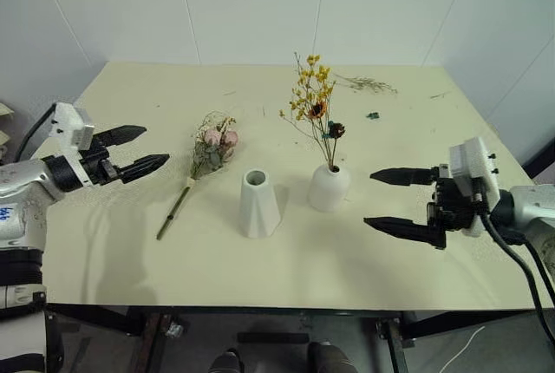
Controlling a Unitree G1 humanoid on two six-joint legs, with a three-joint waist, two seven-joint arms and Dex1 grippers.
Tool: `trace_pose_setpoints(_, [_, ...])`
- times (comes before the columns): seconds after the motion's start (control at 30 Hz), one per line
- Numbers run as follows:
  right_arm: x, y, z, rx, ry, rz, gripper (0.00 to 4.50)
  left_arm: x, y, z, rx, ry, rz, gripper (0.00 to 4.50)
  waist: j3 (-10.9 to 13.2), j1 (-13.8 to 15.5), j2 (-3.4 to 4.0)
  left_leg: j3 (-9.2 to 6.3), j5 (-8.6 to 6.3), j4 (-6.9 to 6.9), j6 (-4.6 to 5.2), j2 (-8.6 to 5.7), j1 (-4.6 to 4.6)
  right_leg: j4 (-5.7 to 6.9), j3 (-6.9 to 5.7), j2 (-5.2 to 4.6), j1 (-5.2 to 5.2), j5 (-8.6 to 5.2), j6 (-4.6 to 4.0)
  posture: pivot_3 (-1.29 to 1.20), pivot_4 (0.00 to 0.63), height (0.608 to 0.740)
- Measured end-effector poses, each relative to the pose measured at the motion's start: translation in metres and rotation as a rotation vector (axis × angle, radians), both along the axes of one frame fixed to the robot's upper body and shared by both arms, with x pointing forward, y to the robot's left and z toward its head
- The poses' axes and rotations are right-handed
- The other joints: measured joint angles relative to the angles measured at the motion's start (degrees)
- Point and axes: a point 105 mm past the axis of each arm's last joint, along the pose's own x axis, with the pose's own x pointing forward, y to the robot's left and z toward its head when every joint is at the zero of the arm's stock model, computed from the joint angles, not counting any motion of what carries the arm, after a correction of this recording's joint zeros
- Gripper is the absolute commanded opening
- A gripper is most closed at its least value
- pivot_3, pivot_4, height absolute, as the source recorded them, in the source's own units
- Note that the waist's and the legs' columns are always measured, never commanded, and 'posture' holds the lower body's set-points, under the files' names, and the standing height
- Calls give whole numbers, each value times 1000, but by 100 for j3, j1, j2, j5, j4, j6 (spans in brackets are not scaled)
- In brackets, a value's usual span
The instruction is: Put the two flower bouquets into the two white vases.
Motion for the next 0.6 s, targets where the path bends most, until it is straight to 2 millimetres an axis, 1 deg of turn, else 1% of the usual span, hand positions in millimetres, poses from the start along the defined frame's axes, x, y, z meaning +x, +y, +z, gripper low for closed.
trace_pose_setpoints(0.07, [0, -3, 2, 5, 6, 6, 4456, 0, -1, -6, -6, 13, 42, 4500, 0, 14, 0, 0, 0, 0, 0, 0, -1, -1, 0, 1, -1, 0, 0, 0, 150, 740])
trace_pose_setpoints(0.17, [-3, -7, 13, 39, -1, 49, 4456, 3, -8, -19, -15, 53, 122, 4500, 0, 52, 0, 0, 0, 2, -1, -1, 1, 0, 0, -1, 1, 0, 1, 0, 150, 740])
trace_pose_setpoints(0.3, [-6, -11, 15, 25, 12, 79, 4456, 7, -21, -48, -18, 171, 206, 4500, 0, 99, -1, 0, -1, 8, -2, -1, -1, -1, 0, 0, 3, 1, 2, 0, 150, 740])
trace_pose_setpoints(0.5, [-10, -11, 13, 30, 45, 119, 4456, 11, -22, -72, 37, 324, 320, 4500, 1, 100, -2, 0, -1, 12, -3, -3, -1, -2, 0, 0, 4, 1, 2, 0, 150, 740])
trace_pose_setpoints(0.6, [-12, -12, 12, 22, 57, 135, 4456, 14, -26, -77, 54, 383, 346, 4500, 1, 99, -2, 0, -2, 12, -4, -3, -1, -2, 0, 1, 4, 1, 2, 0, 150, 740])
